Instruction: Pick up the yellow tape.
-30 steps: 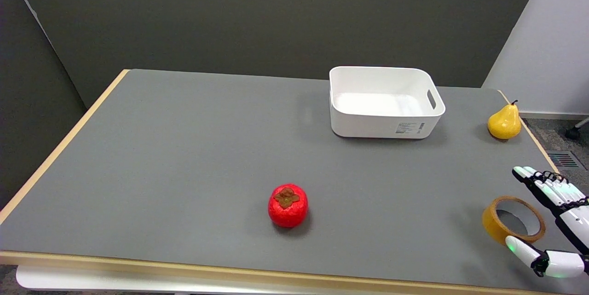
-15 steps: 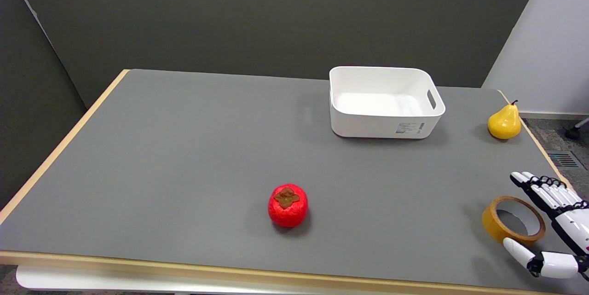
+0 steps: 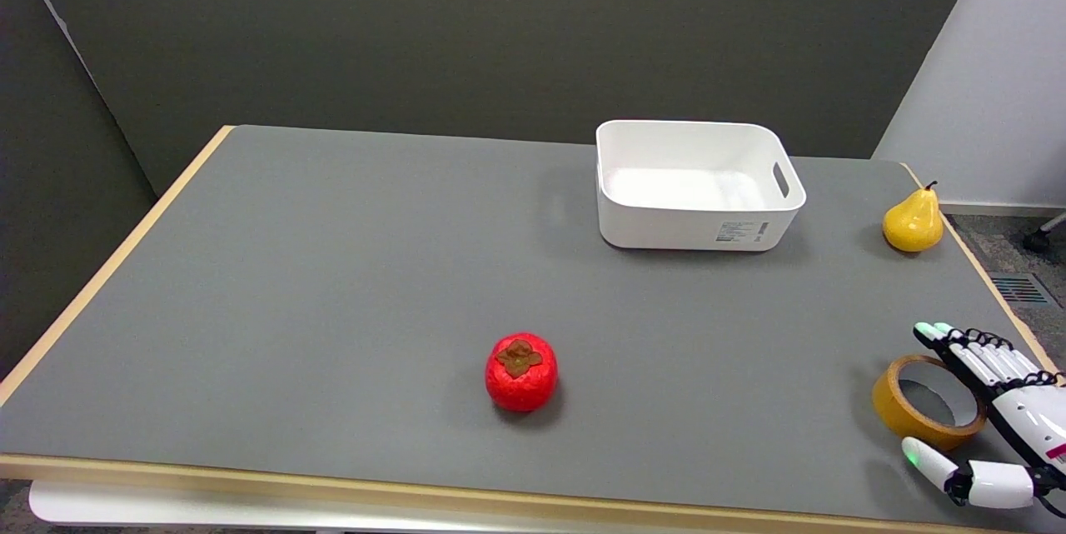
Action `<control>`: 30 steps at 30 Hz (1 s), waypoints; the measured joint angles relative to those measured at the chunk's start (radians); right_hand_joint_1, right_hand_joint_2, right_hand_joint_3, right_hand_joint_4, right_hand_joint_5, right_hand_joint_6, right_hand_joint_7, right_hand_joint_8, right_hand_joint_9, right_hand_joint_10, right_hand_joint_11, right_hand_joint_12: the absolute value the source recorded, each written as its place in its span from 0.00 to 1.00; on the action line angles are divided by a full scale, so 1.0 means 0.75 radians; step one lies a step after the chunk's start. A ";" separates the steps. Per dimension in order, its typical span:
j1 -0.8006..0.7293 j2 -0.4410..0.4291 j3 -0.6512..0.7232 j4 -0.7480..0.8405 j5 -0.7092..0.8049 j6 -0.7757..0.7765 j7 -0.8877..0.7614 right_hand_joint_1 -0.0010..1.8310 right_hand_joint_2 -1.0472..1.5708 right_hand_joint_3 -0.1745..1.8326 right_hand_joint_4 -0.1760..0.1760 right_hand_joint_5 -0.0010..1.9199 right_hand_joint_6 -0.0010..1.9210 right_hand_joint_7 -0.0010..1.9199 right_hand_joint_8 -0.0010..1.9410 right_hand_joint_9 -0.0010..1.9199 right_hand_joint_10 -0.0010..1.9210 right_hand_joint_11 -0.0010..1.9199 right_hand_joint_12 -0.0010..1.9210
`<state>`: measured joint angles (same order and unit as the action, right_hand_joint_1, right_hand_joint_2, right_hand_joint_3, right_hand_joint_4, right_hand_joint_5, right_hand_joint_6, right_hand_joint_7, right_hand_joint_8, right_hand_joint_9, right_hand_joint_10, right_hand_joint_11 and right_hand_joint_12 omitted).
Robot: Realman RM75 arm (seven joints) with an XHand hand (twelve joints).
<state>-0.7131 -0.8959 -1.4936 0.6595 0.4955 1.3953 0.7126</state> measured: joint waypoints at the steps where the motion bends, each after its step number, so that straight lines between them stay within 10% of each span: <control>1: 0.004 0.000 -0.001 -0.004 -0.003 -0.002 0.002 0.14 0.57 0.54 0.70 0.00 0.09 0.03 0.11 0.02 0.28 0.02 0.57; 13: 0.060 -0.008 -0.010 -0.054 -0.032 0.007 0.059 0.47 0.67 0.54 0.81 0.20 0.40 0.31 0.41 0.28 0.56 0.22 0.78; 15: 0.068 -0.008 -0.011 -0.058 -0.036 0.015 0.064 0.69 0.79 0.28 0.85 0.24 0.56 0.39 0.69 0.34 0.65 0.29 0.84; 17: 0.077 -0.008 -0.011 -0.062 -0.040 0.022 0.068 0.72 0.80 0.26 0.87 0.25 0.59 0.40 0.72 0.36 0.66 0.31 0.86; 20: 0.092 -0.008 -0.010 -0.067 -0.051 0.037 0.074 0.64 0.84 0.20 0.14 0.28 0.81 0.44 0.70 0.40 0.69 0.35 0.89; 30: 0.129 0.000 -0.017 -0.053 -0.110 0.067 0.080 0.65 0.84 0.21 0.11 0.30 0.79 0.45 0.70 0.44 0.67 0.41 0.92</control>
<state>-0.6160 -0.8960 -1.5063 0.6200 0.4130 1.4455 0.7729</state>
